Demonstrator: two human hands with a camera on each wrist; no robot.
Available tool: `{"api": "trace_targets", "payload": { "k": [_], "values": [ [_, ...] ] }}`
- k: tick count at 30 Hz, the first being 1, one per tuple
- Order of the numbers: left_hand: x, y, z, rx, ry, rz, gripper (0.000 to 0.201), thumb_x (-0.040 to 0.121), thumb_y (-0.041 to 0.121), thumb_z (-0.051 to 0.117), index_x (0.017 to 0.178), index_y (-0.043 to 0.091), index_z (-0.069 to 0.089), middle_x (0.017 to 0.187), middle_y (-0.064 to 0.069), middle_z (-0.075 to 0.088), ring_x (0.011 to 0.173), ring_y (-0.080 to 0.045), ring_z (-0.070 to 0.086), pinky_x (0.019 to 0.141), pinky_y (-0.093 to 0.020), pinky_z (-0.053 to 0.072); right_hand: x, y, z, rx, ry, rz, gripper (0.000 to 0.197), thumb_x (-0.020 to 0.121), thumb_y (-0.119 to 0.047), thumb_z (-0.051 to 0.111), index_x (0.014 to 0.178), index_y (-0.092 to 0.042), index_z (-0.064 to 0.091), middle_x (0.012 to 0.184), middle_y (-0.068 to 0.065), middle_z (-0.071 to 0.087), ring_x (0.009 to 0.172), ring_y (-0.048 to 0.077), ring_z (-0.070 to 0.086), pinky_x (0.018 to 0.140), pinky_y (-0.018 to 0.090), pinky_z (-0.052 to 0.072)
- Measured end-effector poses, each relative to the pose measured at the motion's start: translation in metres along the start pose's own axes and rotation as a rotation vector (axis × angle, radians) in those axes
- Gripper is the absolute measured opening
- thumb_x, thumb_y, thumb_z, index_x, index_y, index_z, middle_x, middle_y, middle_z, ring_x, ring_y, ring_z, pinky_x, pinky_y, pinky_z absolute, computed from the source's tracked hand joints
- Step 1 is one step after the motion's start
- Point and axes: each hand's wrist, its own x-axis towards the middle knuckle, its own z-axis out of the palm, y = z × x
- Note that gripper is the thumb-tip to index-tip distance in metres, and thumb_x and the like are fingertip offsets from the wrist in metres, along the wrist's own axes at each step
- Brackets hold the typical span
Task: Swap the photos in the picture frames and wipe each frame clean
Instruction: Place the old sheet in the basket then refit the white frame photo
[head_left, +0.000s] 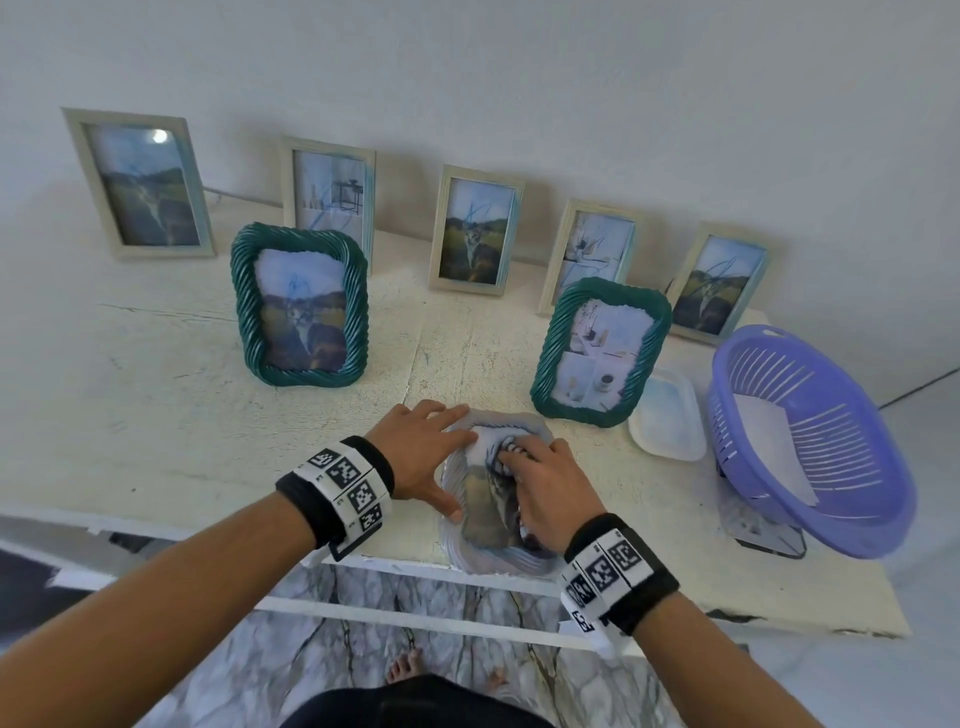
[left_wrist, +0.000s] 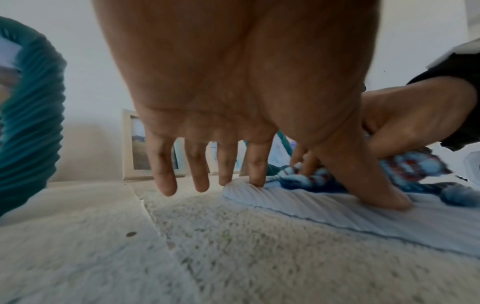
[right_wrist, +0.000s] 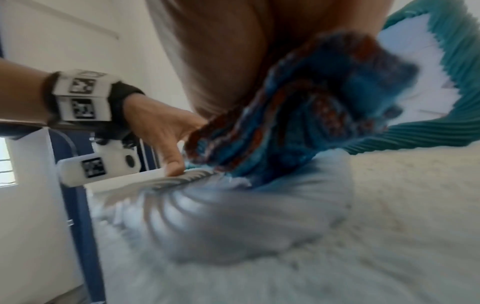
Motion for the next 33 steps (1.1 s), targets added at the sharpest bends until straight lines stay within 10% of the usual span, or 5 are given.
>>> {"api": "trace_targets", "payload": {
  "k": [4,9,15,20,33],
  "values": [
    [0.001,0.002,-0.005,0.026,-0.026,0.009,0.104,0.068,0.081,0.057,0.151,0.030,0.021,0.163,-0.001,0.002,0.146,-0.027,0.011,0.112,-0.048,0.024,-0.022,0.005,-0.009,-0.033,-0.047,-0.231,0.034,0.073,-0.012,0.046,0.091,-0.015,0.074,0.100,0.002,0.069,0.088,0.013,0.050,0.073,0.024,0.029],
    [0.000,0.002,-0.005,0.031,-0.031,0.018,0.104,0.069,0.081,0.055,0.152,0.030,0.020,0.163,-0.001,0.001,0.145,-0.027,0.013,0.112,-0.048,0.025,0.015,0.022,-0.007,-0.135,-0.171,-0.030,0.041,0.084,-0.007,0.049,0.122,-0.017,0.062,0.126,0.002,0.059,0.095,0.029,0.053,0.082,0.034,0.033],
    [0.000,0.004,-0.004,0.033,-0.017,0.009,0.102,0.068,0.081,0.058,0.150,0.030,0.023,0.162,-0.001,0.003,0.144,-0.028,0.016,0.111,-0.048,0.027,0.002,0.006,-0.006,-0.088,-0.149,-0.189,0.035,0.059,-0.008,0.071,0.094,-0.012,0.073,0.096,0.004,0.068,0.084,0.023,0.064,0.075,0.028,0.026],
    [0.000,0.003,-0.005,0.030,-0.020,0.010,0.101,0.069,0.080,0.058,0.150,0.030,0.023,0.162,-0.001,0.003,0.144,-0.028,0.016,0.111,-0.050,0.027,0.019,0.015,-0.010,-0.094,-0.192,0.027,0.038,0.087,-0.009,0.053,0.123,-0.018,0.058,0.127,0.007,0.044,0.103,0.031,0.041,0.086,0.036,0.045],
    [0.000,0.006,-0.007,0.012,-0.004,-0.006,0.101,0.067,0.078,0.062,0.148,0.030,0.028,0.161,-0.002,0.009,0.142,-0.029,0.021,0.109,-0.049,0.029,0.025,0.004,-0.006,-0.069,-0.204,0.071,0.047,0.088,-0.010,0.051,0.133,-0.022,0.049,0.129,0.008,0.037,0.112,0.034,0.039,0.094,0.037,0.042]
  ]
}}
